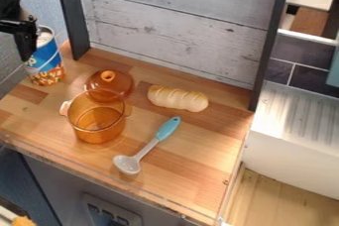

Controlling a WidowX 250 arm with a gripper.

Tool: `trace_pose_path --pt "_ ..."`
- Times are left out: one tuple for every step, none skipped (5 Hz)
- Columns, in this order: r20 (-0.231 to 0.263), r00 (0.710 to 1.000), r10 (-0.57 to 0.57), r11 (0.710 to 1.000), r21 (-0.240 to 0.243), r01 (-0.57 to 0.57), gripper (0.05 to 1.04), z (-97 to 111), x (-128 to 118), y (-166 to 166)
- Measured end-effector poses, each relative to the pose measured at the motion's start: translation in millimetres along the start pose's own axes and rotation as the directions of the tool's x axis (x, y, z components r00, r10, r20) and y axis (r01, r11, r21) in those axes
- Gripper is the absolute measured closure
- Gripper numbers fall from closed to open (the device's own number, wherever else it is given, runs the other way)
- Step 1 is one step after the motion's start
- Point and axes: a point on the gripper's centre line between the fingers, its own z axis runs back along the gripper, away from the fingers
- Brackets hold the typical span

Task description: Move the bread to the right side of the blue spoon

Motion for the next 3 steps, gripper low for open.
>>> trace_pose_path --pt "-0.028 1.000 -0.002 1.000 -0.013 0.002 0.083 -9 -3 -3" --pt "-0.014 0.998 -0.058 0.998 -0.017 0.058 0.083 -10 3 -20" --pt "0.033 0.984 -0.172 0.985 -0.012 0.173 0.083 -1 9 -41"
